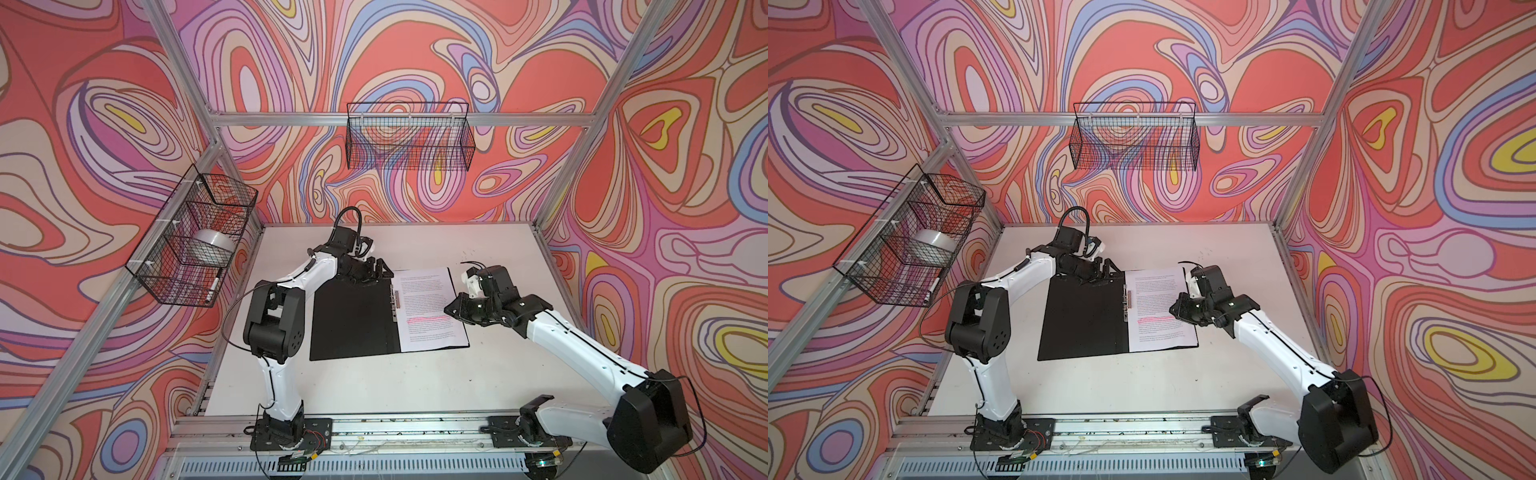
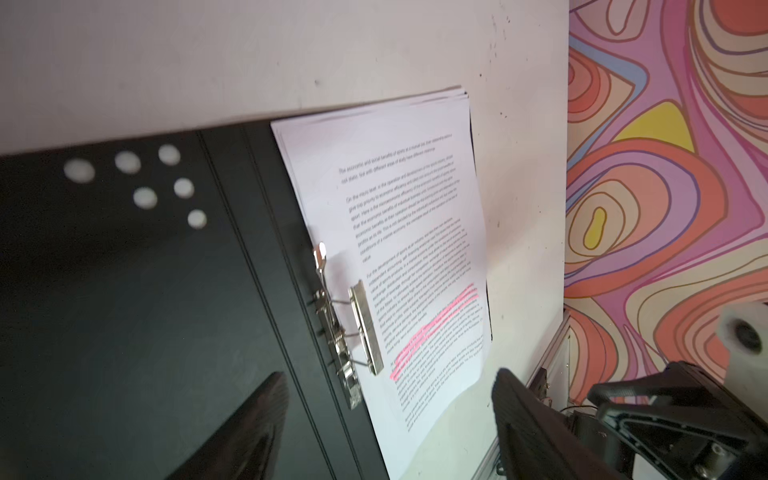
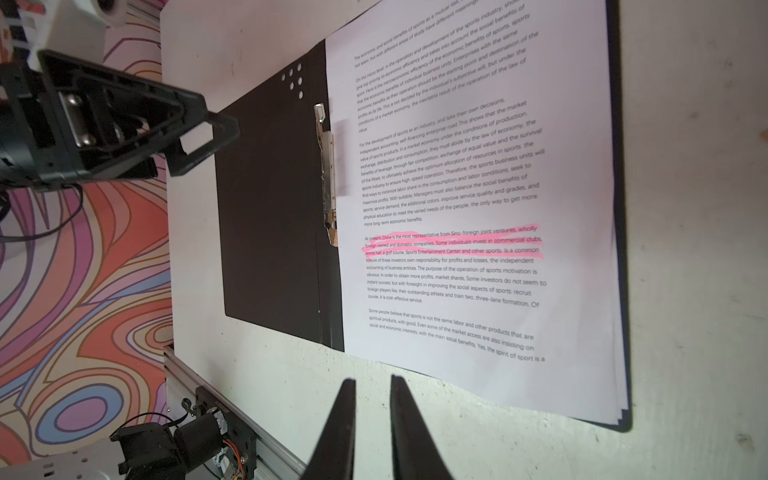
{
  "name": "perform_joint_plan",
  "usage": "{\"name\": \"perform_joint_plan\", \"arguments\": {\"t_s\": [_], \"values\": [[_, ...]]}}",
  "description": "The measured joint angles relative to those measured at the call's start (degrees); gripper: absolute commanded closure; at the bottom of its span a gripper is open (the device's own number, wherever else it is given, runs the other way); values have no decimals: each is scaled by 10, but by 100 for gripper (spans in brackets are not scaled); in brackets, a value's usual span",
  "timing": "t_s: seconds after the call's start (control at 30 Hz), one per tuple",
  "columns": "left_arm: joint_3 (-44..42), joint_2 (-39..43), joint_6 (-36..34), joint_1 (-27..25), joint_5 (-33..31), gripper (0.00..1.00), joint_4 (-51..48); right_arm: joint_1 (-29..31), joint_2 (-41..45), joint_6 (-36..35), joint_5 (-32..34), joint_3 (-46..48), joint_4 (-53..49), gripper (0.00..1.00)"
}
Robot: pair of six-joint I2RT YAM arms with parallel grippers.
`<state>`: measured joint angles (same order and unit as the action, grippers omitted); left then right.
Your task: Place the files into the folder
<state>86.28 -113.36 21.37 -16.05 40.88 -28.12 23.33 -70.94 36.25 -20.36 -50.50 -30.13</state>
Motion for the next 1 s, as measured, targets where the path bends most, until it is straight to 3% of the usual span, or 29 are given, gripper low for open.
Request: {"name": "perform_joint_plan", "arguments": {"t_s": [0.1, 0.27, 1.0], "values": [[48, -56, -12, 0, 0, 24, -5, 0, 0, -4, 4, -4, -5, 83], [56, -109, -19, 0, 0, 24, -21, 0, 0, -9, 9, -4, -14, 83], [58, -144, 27, -1, 96, 25, 18, 0, 0, -10, 11, -4, -17, 83]]}}
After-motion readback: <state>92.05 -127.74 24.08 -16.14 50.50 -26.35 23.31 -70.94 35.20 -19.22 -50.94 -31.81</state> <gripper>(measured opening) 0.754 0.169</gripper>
